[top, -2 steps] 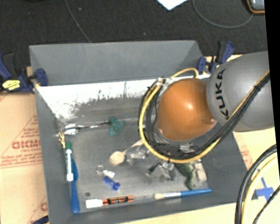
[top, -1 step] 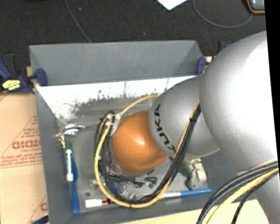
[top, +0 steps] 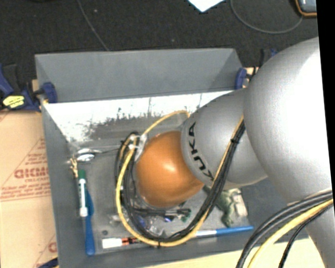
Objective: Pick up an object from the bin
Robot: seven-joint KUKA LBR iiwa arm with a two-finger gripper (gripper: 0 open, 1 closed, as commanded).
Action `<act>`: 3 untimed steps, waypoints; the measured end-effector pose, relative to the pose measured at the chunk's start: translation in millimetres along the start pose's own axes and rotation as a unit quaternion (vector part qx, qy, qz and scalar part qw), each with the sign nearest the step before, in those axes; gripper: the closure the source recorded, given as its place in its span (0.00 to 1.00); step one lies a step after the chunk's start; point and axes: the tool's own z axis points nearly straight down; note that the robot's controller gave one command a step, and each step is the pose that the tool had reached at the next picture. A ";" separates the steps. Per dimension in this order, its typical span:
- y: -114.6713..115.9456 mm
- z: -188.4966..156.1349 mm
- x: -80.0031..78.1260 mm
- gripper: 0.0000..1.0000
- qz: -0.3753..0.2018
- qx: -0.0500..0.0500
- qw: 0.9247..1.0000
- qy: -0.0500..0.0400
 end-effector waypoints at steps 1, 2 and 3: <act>-4.5 -11.3 2.4 0.00 -0.073 -0.001 0.997 0.003; -35.5 1.2 -20.8 1.00 -0.185 -0.001 0.983 0.001; -35.5 1.2 -20.8 1.00 -0.185 -0.001 0.983 0.001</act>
Offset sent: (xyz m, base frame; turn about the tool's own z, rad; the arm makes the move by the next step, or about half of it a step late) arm 0.0398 -0.0070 -0.0010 -0.3776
